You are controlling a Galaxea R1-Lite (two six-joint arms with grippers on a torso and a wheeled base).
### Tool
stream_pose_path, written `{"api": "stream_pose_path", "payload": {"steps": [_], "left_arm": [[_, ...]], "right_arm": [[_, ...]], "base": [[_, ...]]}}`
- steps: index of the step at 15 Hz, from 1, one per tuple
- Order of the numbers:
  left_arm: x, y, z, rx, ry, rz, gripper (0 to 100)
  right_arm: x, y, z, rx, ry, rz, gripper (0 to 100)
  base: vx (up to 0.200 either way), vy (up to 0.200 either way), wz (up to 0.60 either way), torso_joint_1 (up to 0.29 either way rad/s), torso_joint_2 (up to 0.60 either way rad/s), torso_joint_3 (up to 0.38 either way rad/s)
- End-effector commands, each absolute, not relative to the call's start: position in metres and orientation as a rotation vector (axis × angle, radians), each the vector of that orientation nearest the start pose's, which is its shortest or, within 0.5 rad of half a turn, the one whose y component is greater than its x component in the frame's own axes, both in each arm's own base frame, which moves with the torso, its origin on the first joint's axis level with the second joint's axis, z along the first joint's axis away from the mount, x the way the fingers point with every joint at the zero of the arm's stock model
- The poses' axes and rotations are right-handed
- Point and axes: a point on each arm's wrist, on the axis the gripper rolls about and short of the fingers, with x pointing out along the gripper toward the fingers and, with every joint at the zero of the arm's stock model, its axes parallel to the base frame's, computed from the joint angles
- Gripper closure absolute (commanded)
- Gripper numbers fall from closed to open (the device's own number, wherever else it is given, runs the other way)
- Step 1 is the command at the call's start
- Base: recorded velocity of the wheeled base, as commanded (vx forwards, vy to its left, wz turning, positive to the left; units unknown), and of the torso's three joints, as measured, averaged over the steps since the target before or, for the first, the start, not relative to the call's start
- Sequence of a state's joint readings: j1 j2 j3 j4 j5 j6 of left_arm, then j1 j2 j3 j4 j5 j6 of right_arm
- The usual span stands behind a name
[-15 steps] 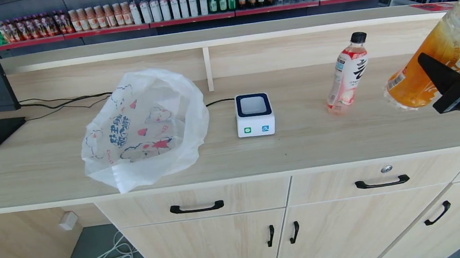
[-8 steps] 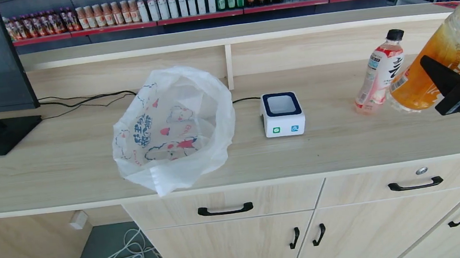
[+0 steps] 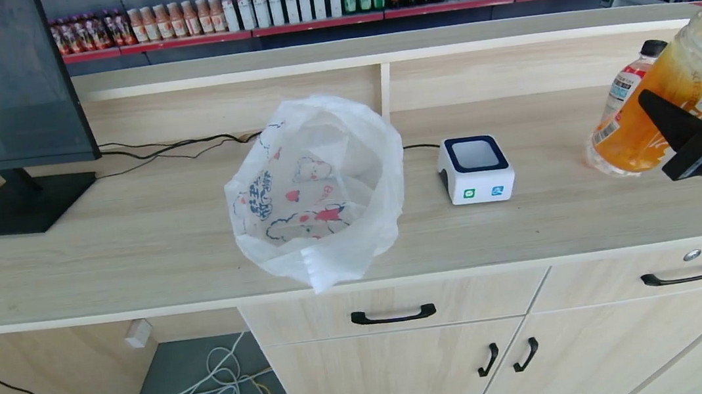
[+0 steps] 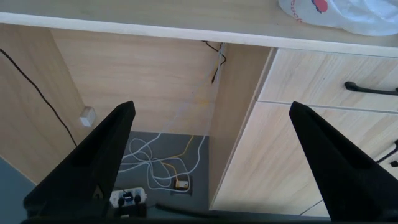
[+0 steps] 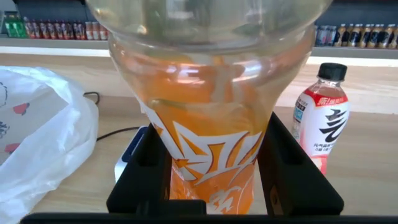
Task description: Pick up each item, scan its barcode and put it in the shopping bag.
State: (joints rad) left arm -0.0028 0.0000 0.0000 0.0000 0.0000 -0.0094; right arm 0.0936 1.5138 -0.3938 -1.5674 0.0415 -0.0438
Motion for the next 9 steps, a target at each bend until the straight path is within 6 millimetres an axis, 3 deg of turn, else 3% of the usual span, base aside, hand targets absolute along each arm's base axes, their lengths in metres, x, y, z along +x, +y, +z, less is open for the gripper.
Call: {"api": "stream_pose_path", "payload": {"steps": [1,6,9], "left_arm": [[-0.0228,0.0001,0.0755,-0.009,0.000,-0.003,0],[-0.0228,0.0001,0.0755,-0.011,0.000,-0.003,0],[-0.0228,0.0001,0.0755,-0.011,0.000,-0.003,0]], "right_arm": [[0.2189,0.0219,0.2192,-0.030,-0.451,0.126,100],[0.2238,0.0241,0.2183,-0.028,-0.446,0.136,100],[0.2269,0.0248,0.2181,-0.028,-0.445,0.139,100]], "base": [[0.000,0.000,0.00,0.000,0.00,0.000],[0.200,0.000,0.00,-0.007,0.00,0.007],[0.000,0.000,0.00,0.000,0.00,0.000]]}}
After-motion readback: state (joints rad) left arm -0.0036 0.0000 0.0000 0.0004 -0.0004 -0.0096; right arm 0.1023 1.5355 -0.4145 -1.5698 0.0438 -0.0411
